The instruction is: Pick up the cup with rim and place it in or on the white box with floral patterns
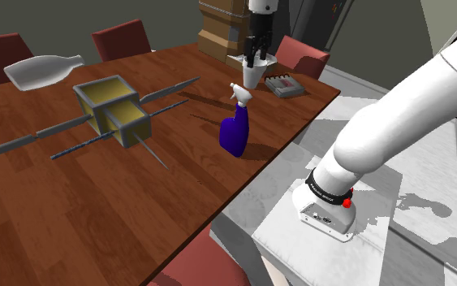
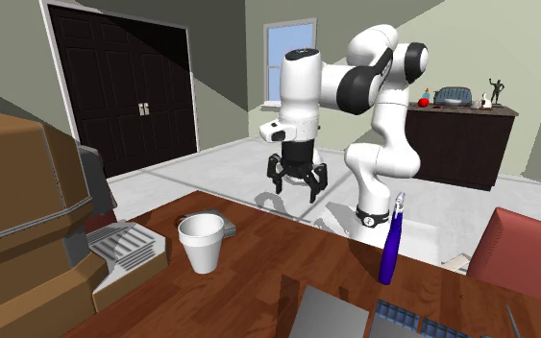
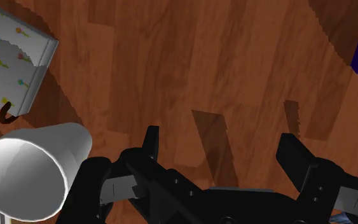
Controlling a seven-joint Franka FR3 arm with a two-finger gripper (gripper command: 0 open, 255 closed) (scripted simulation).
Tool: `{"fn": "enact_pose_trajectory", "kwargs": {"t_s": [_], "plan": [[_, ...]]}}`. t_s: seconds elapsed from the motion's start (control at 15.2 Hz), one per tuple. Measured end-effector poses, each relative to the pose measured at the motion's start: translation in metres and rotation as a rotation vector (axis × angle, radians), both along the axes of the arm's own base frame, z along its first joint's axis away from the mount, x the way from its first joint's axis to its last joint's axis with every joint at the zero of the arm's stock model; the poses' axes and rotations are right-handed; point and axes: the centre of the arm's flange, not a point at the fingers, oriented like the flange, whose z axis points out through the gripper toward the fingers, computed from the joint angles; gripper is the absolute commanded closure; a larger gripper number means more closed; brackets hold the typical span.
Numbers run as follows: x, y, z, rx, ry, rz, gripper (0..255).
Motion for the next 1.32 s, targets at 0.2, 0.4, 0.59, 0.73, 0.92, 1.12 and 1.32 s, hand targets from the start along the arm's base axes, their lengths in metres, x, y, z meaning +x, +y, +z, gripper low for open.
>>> {"fn": "enact_pose_trajectory", "kwargs": {"t_s": [0.2, 0.4, 0.59, 0.73, 0.92, 1.12, 1.32], "plan": [[0.027, -0.031, -0.012, -0.002, 0.006, -0.004, 0], [0.050, -0.060, -0.027, -0.004, 0.013, -0.008, 0], [0.078, -0.090, -0.041, -0.006, 0.020, -0.012, 0], [0.094, -0.109, -0.049, -0.007, 0.025, -0.015, 0], [0.118, -0.137, -0.063, -0.009, 0.032, -0.019, 0], [0.132, -0.160, -0.076, -0.010, 0.037, -0.021, 0], [0.133, -0.162, -0.092, -0.010, 0.038, -0.021, 0]]}}
